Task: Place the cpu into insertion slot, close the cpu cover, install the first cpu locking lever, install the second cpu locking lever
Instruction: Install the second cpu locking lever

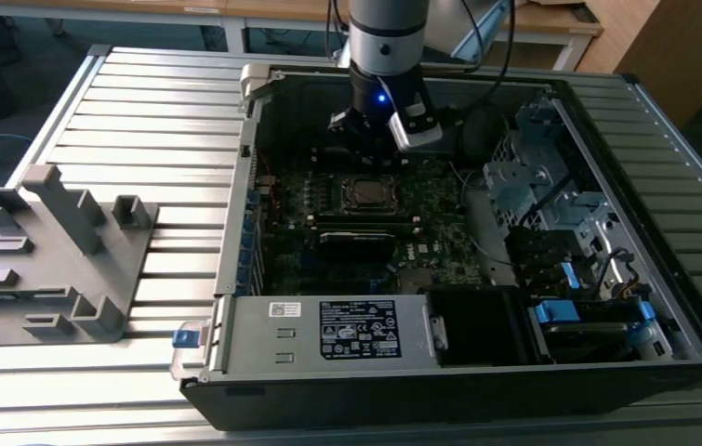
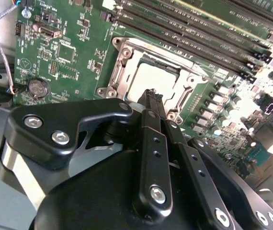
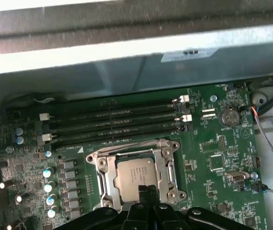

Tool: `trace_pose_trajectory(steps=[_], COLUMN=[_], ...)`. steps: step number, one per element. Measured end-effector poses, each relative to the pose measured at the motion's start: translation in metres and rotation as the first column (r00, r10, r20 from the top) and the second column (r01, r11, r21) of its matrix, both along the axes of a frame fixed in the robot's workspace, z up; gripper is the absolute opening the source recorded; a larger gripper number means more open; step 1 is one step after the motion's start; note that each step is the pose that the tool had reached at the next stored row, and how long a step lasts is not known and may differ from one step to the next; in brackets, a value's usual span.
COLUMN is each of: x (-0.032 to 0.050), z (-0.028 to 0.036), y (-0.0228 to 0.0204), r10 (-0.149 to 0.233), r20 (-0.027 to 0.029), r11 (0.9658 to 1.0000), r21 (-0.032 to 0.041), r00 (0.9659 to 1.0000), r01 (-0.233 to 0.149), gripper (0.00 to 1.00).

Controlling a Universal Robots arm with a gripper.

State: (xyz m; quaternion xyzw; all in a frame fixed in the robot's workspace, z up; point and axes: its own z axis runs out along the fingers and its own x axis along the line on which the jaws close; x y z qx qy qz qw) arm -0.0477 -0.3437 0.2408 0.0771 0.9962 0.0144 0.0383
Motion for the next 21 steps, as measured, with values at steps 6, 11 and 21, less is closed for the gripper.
trace_pose_trajectory(steps=[6, 11, 21], x=[0.0000, 0.0000, 0.0000], z=[0.0000, 0.0002, 0.0015], y=[-0.0043, -0.0050, -0.0052], r10=[0.000, 0.000, 0.000], r20=[0.0000, 0.0000, -0.0002], r11=[1.0000, 1.0000, 1.0000], r21=[0.0000, -0.0001, -0.0002], r00=[1.0000, 1.0000, 1.0000], r01=[0.000, 0.000, 0.000], gripper=[0.11, 0.11, 0.11])
